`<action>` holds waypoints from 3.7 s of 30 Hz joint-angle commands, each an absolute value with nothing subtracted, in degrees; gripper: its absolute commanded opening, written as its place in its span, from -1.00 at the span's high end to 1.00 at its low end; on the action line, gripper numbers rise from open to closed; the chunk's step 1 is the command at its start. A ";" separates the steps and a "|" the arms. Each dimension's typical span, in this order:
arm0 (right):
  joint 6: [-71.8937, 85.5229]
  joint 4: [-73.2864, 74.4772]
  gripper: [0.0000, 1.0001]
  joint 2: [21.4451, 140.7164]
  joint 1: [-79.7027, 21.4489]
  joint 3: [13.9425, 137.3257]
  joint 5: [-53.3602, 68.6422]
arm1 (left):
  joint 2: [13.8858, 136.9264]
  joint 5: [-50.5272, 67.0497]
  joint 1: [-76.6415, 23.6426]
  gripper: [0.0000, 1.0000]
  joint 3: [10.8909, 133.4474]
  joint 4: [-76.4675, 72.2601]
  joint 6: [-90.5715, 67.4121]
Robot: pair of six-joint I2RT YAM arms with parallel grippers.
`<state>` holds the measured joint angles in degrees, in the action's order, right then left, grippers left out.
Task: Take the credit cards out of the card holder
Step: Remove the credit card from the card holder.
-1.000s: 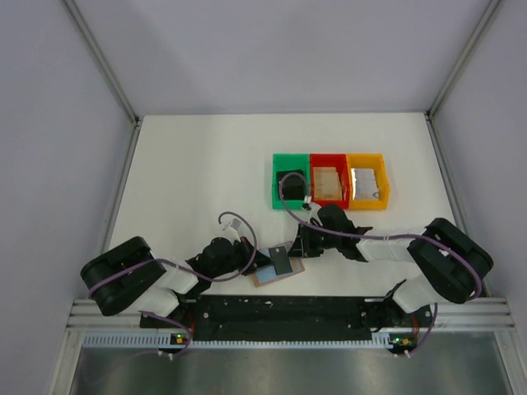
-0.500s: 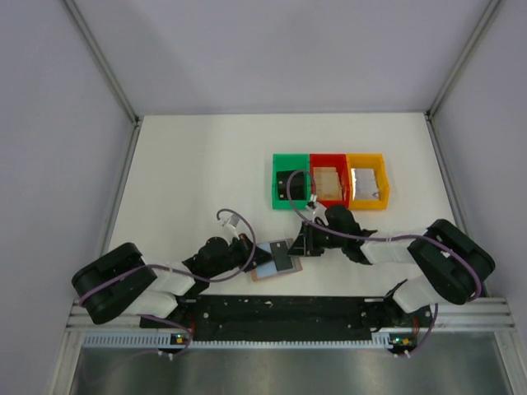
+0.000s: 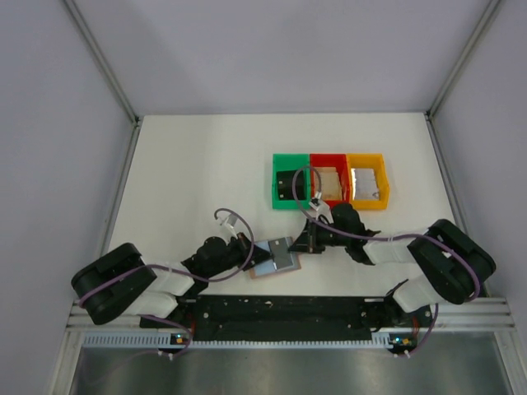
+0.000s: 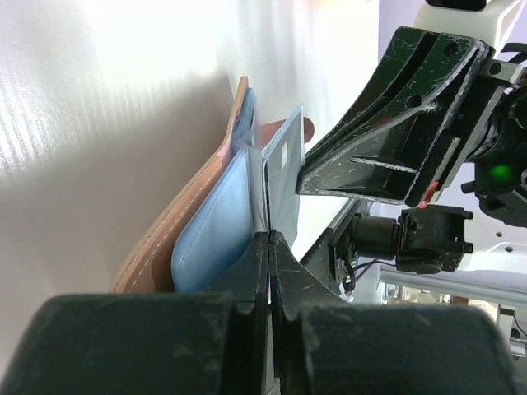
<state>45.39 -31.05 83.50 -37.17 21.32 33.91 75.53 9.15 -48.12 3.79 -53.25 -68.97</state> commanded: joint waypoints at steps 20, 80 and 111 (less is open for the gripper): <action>49.74 -46.04 0.41 84.29 -33.31 17.49 38.93 | 70.05 6.85 -47.46 1.00 0.53 -55.81 -69.08; 50.46 -44.23 0.83 90.97 -29.71 17.66 39.64 | 64.25 2.64 -47.46 1.00 1.58 -32.96 -70.93; 55.18 -47.35 -0.21 80.42 -36.65 20.04 37.88 | 53.00 0.62 -47.64 1.00 -3.34 -46.85 -73.30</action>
